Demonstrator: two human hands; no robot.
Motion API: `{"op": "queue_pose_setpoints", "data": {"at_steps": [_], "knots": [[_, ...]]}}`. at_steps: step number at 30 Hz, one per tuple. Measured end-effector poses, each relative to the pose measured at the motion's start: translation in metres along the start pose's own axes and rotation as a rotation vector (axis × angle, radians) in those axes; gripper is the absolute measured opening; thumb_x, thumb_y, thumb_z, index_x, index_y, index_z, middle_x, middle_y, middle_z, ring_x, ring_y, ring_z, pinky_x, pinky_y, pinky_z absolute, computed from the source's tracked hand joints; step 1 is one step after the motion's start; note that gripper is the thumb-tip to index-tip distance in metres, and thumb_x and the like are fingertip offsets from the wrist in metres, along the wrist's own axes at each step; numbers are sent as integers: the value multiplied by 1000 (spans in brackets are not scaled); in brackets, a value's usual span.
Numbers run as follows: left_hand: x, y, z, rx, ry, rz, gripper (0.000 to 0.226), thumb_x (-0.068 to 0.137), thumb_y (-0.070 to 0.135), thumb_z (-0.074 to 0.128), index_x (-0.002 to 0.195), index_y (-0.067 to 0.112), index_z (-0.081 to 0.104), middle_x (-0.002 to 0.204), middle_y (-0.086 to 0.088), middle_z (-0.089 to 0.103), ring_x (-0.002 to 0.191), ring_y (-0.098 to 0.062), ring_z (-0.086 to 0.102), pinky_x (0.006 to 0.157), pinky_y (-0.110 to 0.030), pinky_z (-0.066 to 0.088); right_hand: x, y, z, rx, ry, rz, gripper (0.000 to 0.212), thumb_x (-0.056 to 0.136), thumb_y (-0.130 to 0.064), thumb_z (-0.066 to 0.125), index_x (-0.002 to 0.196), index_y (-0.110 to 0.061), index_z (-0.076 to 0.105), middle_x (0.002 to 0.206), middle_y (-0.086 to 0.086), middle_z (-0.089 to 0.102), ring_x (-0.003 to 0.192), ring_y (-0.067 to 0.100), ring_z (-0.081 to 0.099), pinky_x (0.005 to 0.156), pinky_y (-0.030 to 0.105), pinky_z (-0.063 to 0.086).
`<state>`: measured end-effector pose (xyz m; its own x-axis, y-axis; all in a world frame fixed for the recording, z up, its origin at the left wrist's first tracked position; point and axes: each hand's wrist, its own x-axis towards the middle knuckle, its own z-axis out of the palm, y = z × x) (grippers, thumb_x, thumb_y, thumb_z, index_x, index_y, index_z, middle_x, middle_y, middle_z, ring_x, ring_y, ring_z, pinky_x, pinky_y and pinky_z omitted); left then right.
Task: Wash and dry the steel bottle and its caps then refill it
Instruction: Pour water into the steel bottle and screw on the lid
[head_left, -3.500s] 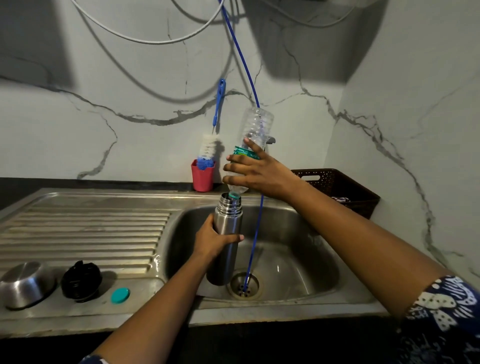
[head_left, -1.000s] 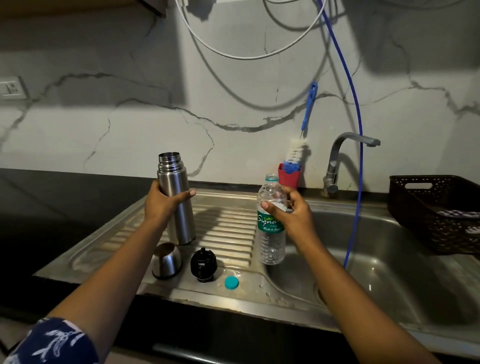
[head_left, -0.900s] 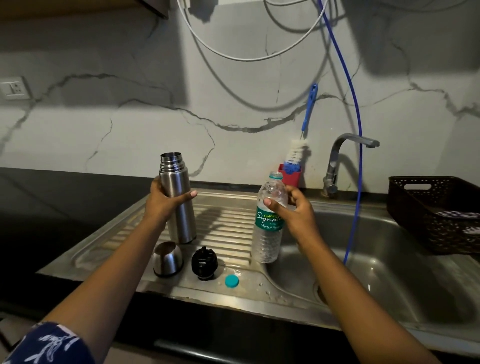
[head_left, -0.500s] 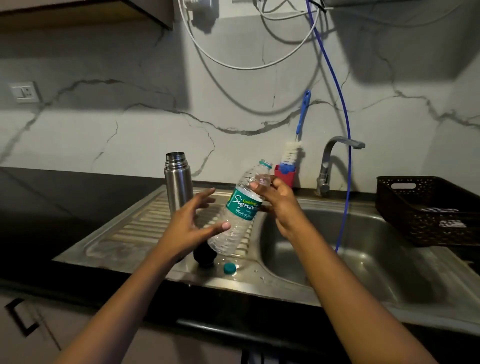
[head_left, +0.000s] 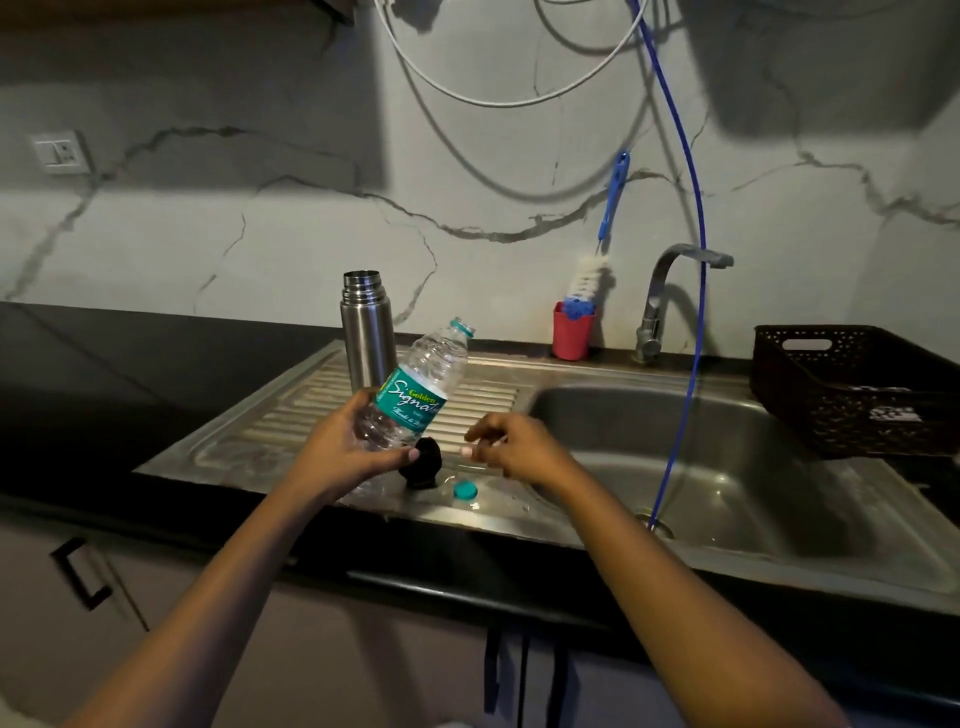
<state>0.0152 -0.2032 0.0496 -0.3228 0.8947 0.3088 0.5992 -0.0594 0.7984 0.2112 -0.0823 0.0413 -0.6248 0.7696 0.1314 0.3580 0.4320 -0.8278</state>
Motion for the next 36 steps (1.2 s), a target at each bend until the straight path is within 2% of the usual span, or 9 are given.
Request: {"op": "queue_pose_setpoints", "data": {"at_steps": [4, 9, 12, 15, 20, 24, 28, 33, 36], "knots": [[0, -5, -5, 10, -1, -6, 94, 41, 58, 80, 123, 23, 52, 109, 3, 68, 95, -15, 67, 89, -37, 53, -2, 11, 29, -487, -25, -58, 37, 74, -30, 77, 107, -15, 68, 103, 9, 68, 93, 21, 62, 81, 28, 48], [4, -5, -7, 18, -10, 14, 82, 49, 42, 88, 120, 29, 50, 107, 4, 68, 93, -17, 67, 77, -31, 55, 5, 13, 37, -630, -69, -84, 30, 76, -27, 74, 103, -13, 70, 104, 11, 68, 98, 25, 61, 85, 31, 49], [6, -5, -6, 19, -26, 22, 75, 56, 30, 89, 120, 29, 50, 107, 4, 68, 93, -16, 67, 76, -32, 56, 3, 9, 22, -458, -74, -34, 23, 75, -19, 76, 97, -13, 71, 94, 7, 70, 84, 17, 63, 71, 22, 49], [8, -6, -9, 19, -54, 25, 85, 44, 48, 87, 119, 32, 51, 106, 5, 69, 93, -15, 68, 85, -42, 56, -1, -6, -13, 108, -34, 34, 8, 81, -8, 69, 85, -14, 67, 77, -3, 66, 66, 7, 55, 51, 11, 43], [14, -1, -8, 34, -112, 67, 90, 42, 55, 82, 123, 33, 51, 109, 7, 68, 97, -13, 66, 90, -45, 53, 1, -37, -59, 812, 104, -111, 18, 84, 7, 57, 90, -8, 65, 85, 4, 67, 75, 13, 64, 62, 20, 56], [21, 5, -5, 38, -167, 80, 93, 39, 56, 84, 124, 37, 50, 110, 8, 68, 96, -13, 67, 92, -46, 53, 3, -50, -74, 752, 82, -259, 26, 82, 10, 58, 97, -10, 66, 90, -5, 72, 89, 9, 67, 84, 24, 54], [24, 12, -5, 5, -188, 80, 89, 31, 62, 85, 112, 49, 48, 107, 16, 68, 99, -8, 66, 96, -39, 50, 1, -50, -81, 538, 59, -321, 31, 83, 10, 58, 108, -7, 63, 96, -10, 70, 95, 0, 65, 86, 17, 51], [24, 19, -13, 7, -270, 74, 94, 33, 63, 87, 118, 34, 56, 105, 16, 71, 97, -6, 67, 97, -37, 50, -1, -49, -93, 326, -5, -395, 42, 85, 12, 56, 125, 0, 53, 116, 2, 62, 102, -1, 62, 87, 15, 48], [22, 22, -16, -30, -322, 64, 81, 42, 45, 90, 114, 24, 60, 107, 5, 72, 100, -16, 68, 100, -41, 48, -1, -46, -94, 266, -45, -442, 42, 85, 10, 57, 123, -4, 55, 115, -1, 63, 108, 2, 60, 93, 18, 47]]}}
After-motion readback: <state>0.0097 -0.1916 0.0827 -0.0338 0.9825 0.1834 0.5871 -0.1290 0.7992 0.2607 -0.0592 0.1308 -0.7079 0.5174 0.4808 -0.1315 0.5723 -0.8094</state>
